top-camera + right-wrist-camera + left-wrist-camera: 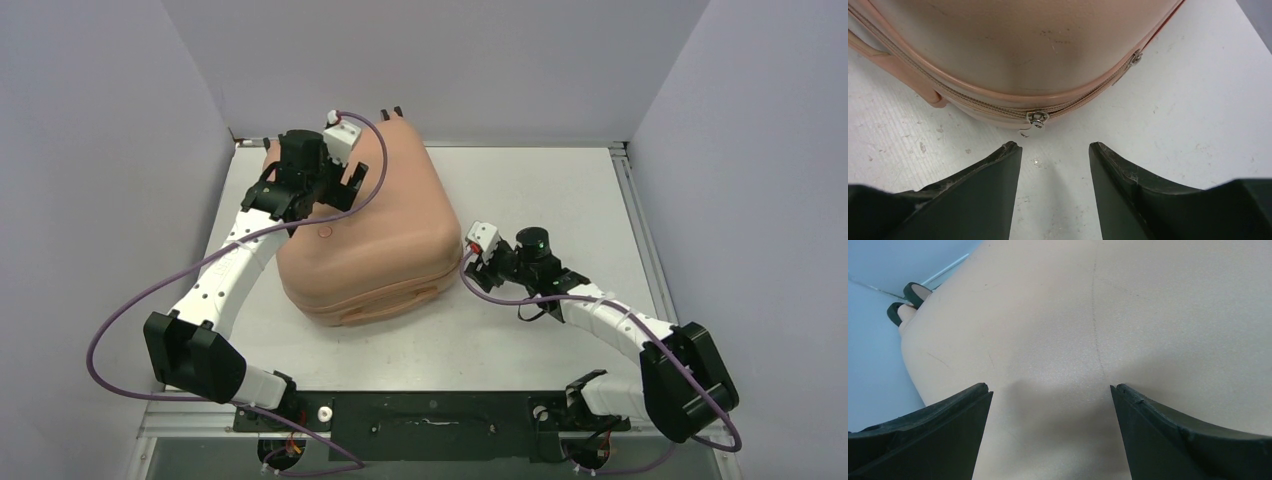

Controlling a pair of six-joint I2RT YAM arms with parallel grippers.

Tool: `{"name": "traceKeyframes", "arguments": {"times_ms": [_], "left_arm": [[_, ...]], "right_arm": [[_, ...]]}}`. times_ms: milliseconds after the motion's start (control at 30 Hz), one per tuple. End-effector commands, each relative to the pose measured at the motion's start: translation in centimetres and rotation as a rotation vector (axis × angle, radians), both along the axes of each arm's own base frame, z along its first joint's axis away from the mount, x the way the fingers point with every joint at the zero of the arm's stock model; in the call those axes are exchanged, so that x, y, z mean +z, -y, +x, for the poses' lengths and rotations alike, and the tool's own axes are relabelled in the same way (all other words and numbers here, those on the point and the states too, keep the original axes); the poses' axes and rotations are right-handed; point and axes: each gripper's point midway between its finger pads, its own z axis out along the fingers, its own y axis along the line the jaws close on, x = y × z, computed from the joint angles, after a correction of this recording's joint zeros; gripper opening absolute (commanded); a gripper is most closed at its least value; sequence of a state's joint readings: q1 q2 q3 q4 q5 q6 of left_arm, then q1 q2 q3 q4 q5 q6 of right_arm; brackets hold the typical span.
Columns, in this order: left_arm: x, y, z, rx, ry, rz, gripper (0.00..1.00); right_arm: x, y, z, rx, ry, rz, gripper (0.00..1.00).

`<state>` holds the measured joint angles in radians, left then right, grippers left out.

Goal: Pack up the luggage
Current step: Zip the luggage at the center of the board.

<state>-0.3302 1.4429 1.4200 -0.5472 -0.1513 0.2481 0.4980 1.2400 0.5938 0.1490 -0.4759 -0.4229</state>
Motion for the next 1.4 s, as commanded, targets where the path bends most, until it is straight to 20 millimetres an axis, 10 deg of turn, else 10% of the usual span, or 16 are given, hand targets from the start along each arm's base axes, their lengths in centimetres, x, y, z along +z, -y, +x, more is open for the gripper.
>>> {"name": "traceKeyframes", "arguments": {"times_ms": [0, 367, 700, 1100, 1367], "left_arm": [[1.9, 1.8, -0.6, -0.095, 0.033, -0.036, 0.96], [1.9, 3.6, -1.1, -0.159, 0.031, -0.022, 0.96], [1.7, 4.2, -1.6, -0.189, 0.028, -0.019, 0.96], [0.1, 4.7, -2.4, -0.233, 0.001, 0.013, 0.96], [0.9, 8.0, -3.6, -0.384, 0.028, -0.073, 0.96]], "right_arm": [[3.1, -2.2, 0.1, 0.126, 0.051, 0.102, 0.52], [2.6, -3.0, 1.1, 0.164, 0.040, 0.128, 0.43], [3.8, -2.3, 1.3, 0.223, 0.116, 0.156, 0.06], [4.4, 1.8, 6.8, -0.170, 0.176, 0.083, 0.05], [4.3, 0.5, 6.9, -0.157, 0.150, 0.096, 0.05]]}}
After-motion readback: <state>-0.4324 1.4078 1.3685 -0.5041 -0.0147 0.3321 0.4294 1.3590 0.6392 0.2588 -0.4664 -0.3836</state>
